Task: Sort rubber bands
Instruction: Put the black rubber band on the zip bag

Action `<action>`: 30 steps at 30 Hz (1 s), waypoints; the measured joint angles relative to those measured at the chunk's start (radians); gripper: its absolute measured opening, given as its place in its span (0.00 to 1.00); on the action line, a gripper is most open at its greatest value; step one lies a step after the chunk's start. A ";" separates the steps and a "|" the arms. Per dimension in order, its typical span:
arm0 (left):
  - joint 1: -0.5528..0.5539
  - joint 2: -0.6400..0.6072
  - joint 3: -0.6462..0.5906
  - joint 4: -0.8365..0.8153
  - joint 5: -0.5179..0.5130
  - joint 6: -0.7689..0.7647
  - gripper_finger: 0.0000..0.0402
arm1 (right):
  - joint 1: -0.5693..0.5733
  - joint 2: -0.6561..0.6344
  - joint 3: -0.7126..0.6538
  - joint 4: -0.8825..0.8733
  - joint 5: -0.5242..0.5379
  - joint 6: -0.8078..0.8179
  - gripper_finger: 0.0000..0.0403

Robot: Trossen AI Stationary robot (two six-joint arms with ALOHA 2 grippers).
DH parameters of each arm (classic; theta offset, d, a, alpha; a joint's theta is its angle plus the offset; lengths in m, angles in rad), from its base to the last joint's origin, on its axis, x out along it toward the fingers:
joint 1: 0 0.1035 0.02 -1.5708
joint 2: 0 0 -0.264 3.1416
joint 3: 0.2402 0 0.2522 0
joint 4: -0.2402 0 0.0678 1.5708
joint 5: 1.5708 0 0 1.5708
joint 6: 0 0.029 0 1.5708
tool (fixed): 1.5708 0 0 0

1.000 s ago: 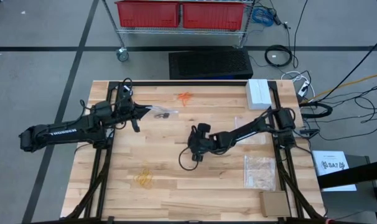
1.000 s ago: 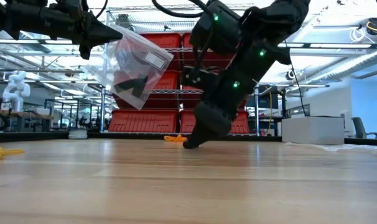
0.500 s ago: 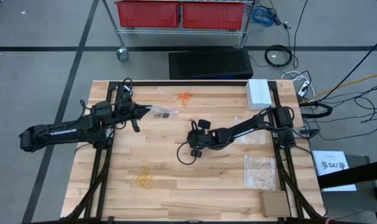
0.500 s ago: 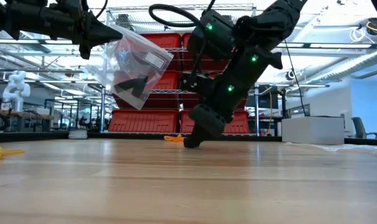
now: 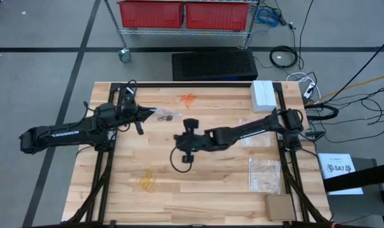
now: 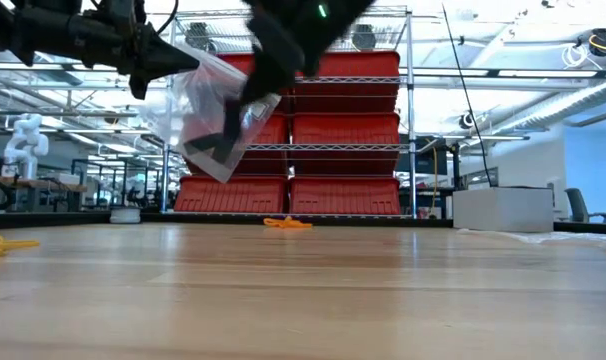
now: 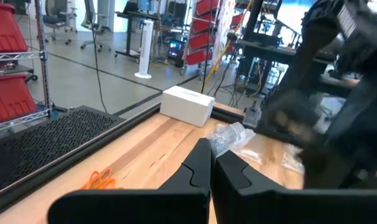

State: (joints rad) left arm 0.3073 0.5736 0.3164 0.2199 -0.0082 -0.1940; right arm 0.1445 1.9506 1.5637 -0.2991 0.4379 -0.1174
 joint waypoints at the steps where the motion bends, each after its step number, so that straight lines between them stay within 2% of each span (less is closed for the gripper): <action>1: 0.000 0.006 0.000 -0.001 0.000 0.000 0.00 | -0.001 0.000 0.030 0.002 0.029 -0.033 0.00; 5: 0.000 0.028 0.000 0.004 0.000 0.000 0.00 | -0.007 -0.001 0.130 0.005 0.128 -0.150 0.00; 11: 0.000 0.051 0.000 0.022 0.000 0.000 0.00 | -0.036 -0.001 0.174 0.046 0.141 -0.250 0.00; 27: 0.000 0.053 0.000 0.043 0.025 -0.008 0.00 | -0.060 -0.001 0.164 0.024 0.170 -0.246 0.00; 30: 0.000 0.053 0.000 0.043 0.025 -0.008 0.00 | -0.059 0.000 0.158 0.021 0.241 -0.260 0.00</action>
State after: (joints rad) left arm 0.3073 0.6266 0.3164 0.2626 0.0170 -0.2017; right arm 0.0853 1.9503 1.7218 -0.2781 0.6785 -0.3774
